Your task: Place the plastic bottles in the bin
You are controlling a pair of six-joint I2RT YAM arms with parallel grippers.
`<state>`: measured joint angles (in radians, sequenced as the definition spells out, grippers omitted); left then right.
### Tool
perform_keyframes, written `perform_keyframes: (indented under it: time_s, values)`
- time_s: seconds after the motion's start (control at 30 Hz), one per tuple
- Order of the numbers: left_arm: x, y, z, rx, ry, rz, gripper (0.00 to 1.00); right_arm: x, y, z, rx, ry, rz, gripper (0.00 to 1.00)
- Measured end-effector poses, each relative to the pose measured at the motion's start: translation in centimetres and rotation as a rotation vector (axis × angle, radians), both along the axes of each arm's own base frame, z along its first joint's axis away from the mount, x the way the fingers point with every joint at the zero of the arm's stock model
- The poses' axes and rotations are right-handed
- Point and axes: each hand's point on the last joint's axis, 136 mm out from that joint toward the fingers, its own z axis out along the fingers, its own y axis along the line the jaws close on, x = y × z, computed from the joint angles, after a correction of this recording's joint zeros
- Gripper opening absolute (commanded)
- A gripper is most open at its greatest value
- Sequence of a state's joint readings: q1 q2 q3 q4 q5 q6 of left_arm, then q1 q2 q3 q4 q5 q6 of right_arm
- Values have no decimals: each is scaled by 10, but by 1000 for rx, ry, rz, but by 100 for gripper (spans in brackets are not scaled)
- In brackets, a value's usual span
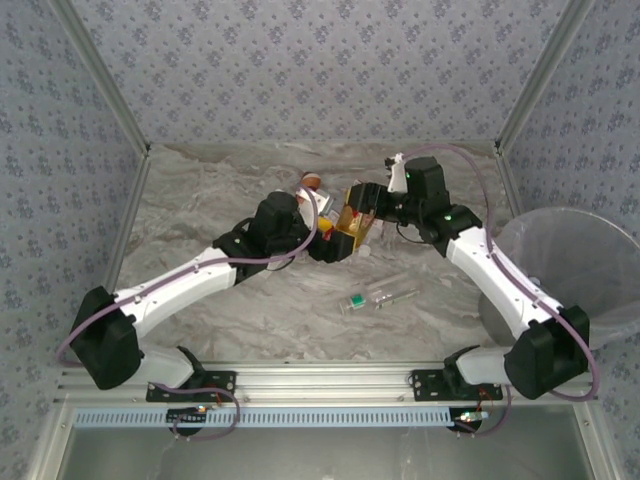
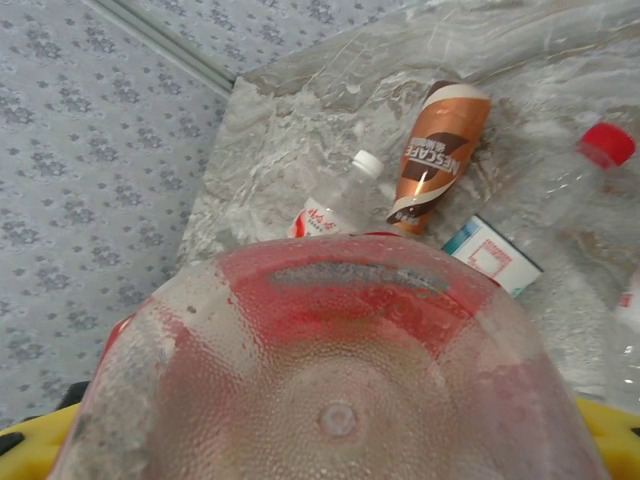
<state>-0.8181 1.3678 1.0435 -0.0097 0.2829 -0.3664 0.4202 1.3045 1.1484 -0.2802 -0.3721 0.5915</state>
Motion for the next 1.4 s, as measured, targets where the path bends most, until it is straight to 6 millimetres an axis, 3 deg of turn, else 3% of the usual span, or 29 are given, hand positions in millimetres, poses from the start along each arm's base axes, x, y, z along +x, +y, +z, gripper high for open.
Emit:
perform_keyframes:
  time_s: [0.07, 0.23, 0.7, 1.13, 1.4]
  values:
    - [-2, 2, 9, -23, -15, 0, 99, -2, -6, 1, -32, -16, -13, 53]
    - [-2, 10, 19, -56, -40, 41, 99, -4, -24, 15, -104, -62, -60, 54]
    - [40, 82, -5, 17, -85, 507, 99, -30, -93, 62, -307, -208, -241, 53]
    - [50, 101, -10, 36, -90, 630, 99, -93, -182, 144, -506, -448, -504, 51]
    - [51, 102, -10, 36, -91, 633, 99, -133, -256, 185, -709, -544, -803, 51]
